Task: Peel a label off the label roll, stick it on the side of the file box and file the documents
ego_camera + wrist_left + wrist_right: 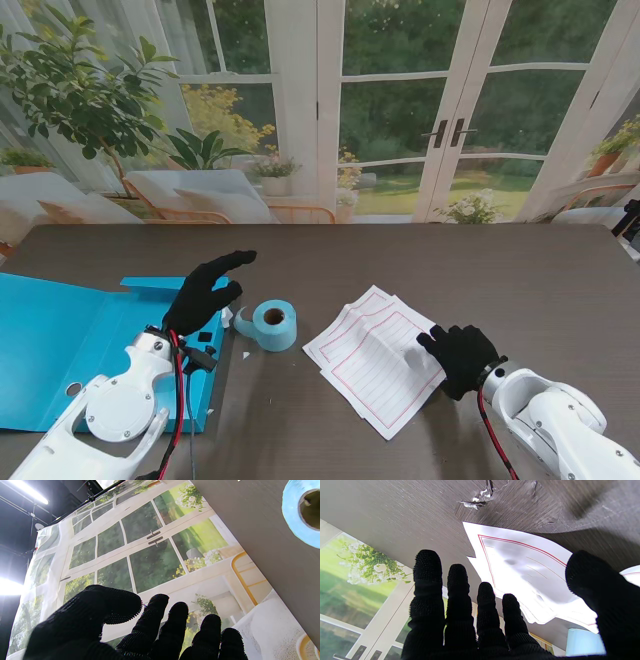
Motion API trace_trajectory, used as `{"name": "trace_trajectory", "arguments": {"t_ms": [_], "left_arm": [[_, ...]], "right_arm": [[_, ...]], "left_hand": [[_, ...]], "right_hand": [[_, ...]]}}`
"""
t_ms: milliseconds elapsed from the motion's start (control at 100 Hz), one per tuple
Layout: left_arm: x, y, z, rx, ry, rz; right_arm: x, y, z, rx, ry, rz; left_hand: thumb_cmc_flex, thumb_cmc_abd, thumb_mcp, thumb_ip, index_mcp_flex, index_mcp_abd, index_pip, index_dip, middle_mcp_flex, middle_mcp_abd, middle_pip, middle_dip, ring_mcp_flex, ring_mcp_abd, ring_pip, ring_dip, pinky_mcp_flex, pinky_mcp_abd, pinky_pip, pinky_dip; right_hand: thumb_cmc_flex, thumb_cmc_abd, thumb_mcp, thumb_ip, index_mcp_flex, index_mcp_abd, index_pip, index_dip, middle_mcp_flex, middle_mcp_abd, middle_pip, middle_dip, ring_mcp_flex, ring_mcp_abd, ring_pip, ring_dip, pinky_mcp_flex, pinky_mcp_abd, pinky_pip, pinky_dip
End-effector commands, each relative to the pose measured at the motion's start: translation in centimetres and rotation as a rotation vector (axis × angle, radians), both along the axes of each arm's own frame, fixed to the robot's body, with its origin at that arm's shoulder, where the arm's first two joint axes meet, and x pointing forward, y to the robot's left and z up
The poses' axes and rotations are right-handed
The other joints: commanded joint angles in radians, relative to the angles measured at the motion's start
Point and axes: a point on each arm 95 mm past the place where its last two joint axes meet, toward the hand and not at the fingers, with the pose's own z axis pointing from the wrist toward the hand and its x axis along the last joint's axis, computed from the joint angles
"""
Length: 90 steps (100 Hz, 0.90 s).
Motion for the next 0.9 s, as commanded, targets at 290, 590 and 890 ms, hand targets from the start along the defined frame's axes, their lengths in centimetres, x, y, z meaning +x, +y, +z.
{"name": "trace_trajectory", "arguments": {"t_ms": [290,590,890], "left_arm": [[0.0,0.3,0.4,-0.003,-0.021,-0.007],[0.1,0.4,0.3,-0.006,-0.036,-0.008],[0.4,0.4,-0.1,0.011,-0.032,-0.013]], "right_arm": [[-0.1,0.2,-0.1,-0.006,0.008,0.002],[-0.1,0.2,-0.1,-0.004,0.008,0.001],[2.2,0.5,-2.2,0.053,0.009,-0.002]], "left_hand": [[-0.02,0.029,-0.012,-0.041,0.005,-0.015,-0.02,-0.006,0.0,-0.008,-0.008,-0.009,0.017,-0.002,-0.001,0.006,-0.013,-0.033,-0.028,-0.008],[-0.019,0.029,-0.011,-0.041,0.008,-0.015,-0.019,-0.005,0.002,-0.008,-0.008,-0.009,0.017,0.0,-0.002,0.005,-0.009,-0.028,-0.027,-0.008],[-0.02,0.03,-0.012,-0.041,0.011,-0.016,-0.018,-0.004,0.003,-0.008,-0.008,-0.009,0.017,0.001,-0.001,0.005,-0.01,-0.028,-0.027,-0.008]], "right_hand": [[-0.078,-0.107,0.039,-0.024,-0.041,0.018,0.033,0.022,-0.062,0.039,0.034,0.003,-0.045,0.011,0.01,0.003,-0.498,0.001,0.035,-0.008],[-0.085,-0.15,0.08,-0.035,-0.012,-0.019,0.256,0.051,0.032,0.02,0.057,-0.002,0.014,0.002,0.026,-0.003,-0.471,0.008,0.052,-0.019],[-0.09,-0.234,0.136,-0.056,0.048,-0.036,0.282,0.054,0.083,0.011,0.057,-0.007,0.051,0.006,0.022,-0.004,-0.45,0.024,0.059,-0.025]]}}
